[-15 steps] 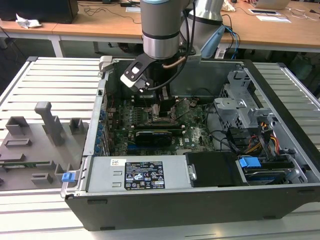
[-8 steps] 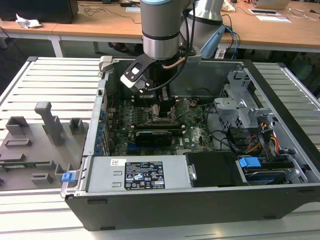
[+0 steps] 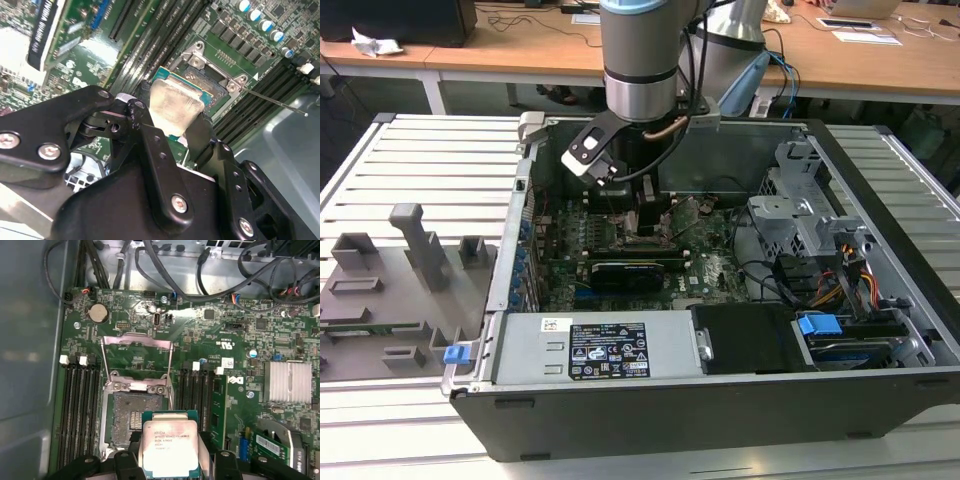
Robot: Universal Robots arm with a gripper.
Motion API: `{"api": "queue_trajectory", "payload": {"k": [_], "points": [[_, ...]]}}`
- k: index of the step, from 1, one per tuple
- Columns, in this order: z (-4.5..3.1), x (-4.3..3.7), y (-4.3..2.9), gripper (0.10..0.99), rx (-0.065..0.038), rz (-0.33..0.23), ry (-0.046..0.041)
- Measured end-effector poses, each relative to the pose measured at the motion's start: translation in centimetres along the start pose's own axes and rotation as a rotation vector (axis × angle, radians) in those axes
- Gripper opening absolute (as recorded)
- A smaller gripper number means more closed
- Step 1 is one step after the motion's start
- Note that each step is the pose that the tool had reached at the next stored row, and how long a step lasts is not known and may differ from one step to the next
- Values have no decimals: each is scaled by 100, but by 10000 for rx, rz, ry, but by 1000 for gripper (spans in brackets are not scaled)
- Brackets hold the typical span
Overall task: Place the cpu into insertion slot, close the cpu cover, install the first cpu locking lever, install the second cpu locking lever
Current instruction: 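Place the cpu into insertion slot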
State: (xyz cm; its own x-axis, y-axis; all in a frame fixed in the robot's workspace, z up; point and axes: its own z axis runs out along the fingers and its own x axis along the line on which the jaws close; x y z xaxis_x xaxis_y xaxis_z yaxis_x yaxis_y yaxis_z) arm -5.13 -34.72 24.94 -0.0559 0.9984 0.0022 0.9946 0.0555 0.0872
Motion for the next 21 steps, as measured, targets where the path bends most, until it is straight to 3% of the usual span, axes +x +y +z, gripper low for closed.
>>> {"api": "queue_trajectory", "payload": {"k": [10, 15, 21], "points": [[109, 127, 27, 529, 0, 4, 49], [183, 180, 27, 529, 19, 438, 10], [276, 236, 28, 529, 42, 448, 11]]}}
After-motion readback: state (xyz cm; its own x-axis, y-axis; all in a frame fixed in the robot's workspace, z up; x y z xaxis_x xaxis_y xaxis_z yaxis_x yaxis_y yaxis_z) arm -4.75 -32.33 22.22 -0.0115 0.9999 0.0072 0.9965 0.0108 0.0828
